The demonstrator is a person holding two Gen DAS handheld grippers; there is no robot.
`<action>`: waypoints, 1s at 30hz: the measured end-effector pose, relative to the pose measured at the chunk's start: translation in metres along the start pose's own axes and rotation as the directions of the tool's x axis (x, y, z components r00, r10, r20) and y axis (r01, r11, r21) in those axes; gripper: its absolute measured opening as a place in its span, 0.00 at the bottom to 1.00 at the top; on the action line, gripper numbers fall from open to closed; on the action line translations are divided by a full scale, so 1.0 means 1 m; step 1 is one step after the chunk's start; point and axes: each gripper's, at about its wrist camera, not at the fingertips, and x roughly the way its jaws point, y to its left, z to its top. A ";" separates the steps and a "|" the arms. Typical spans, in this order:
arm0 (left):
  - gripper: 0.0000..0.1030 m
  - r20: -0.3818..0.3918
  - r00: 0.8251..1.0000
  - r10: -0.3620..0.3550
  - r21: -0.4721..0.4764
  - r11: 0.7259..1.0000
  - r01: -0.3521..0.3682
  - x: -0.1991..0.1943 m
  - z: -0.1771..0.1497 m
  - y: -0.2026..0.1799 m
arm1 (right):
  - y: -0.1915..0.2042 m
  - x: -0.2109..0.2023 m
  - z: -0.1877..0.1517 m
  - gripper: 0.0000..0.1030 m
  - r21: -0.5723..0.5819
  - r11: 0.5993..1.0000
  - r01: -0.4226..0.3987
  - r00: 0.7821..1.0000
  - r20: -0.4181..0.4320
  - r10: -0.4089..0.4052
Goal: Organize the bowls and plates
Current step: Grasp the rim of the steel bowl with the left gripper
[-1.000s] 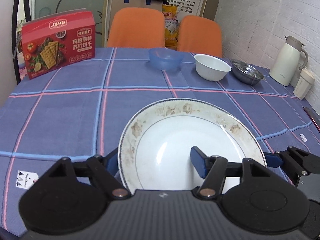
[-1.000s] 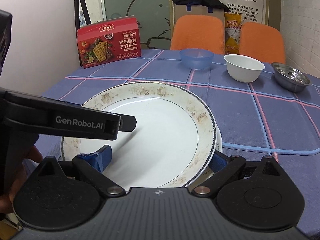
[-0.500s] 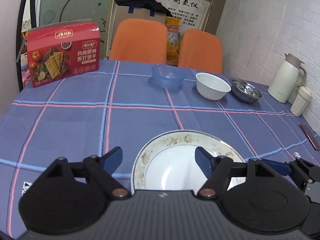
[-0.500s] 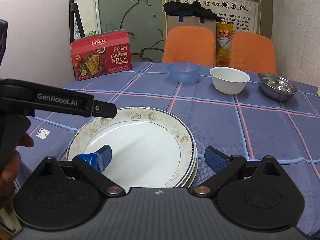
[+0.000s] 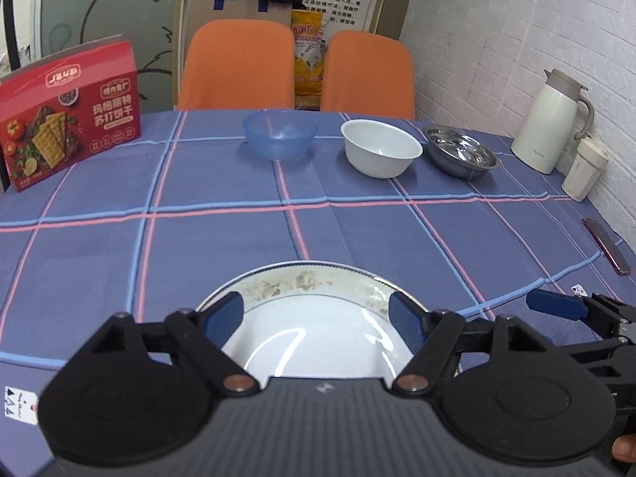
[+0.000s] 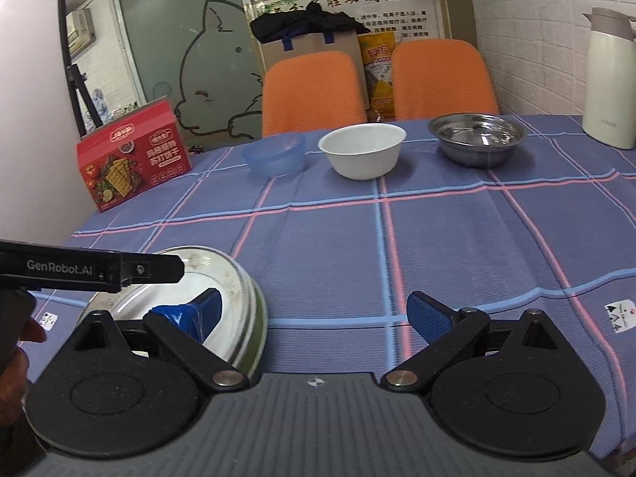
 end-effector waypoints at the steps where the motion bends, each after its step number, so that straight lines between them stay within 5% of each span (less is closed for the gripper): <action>1: 0.72 -0.005 1.000 -0.004 0.006 1.000 0.004 0.004 0.003 -0.004 | -0.007 0.001 0.002 0.85 0.006 1.000 0.014 1.000 0.000 -0.014; 12: 0.72 -0.059 0.995 -0.085 0.123 0.988 0.092 0.073 0.071 -0.078 | -0.113 0.030 0.056 0.85 0.039 0.985 0.170 0.985 0.029 -0.171; 21: 0.75 -0.059 0.979 -0.196 0.102 0.974 0.201 0.186 0.192 -0.140 | -0.192 0.105 0.128 0.85 0.022 0.966 0.258 0.966 -0.001 -0.258; 25: 0.75 -0.137 0.974 -0.180 0.085 0.978 0.193 0.255 0.230 -0.151 | -0.217 0.148 0.147 0.85 0.045 0.963 0.264 0.964 -0.053 -0.261; 30: 0.75 -0.261 0.955 -0.140 0.090 0.982 0.169 0.323 0.238 -0.156 | -0.220 0.189 0.152 0.85 -0.013 0.968 0.251 0.962 -0.105 -0.251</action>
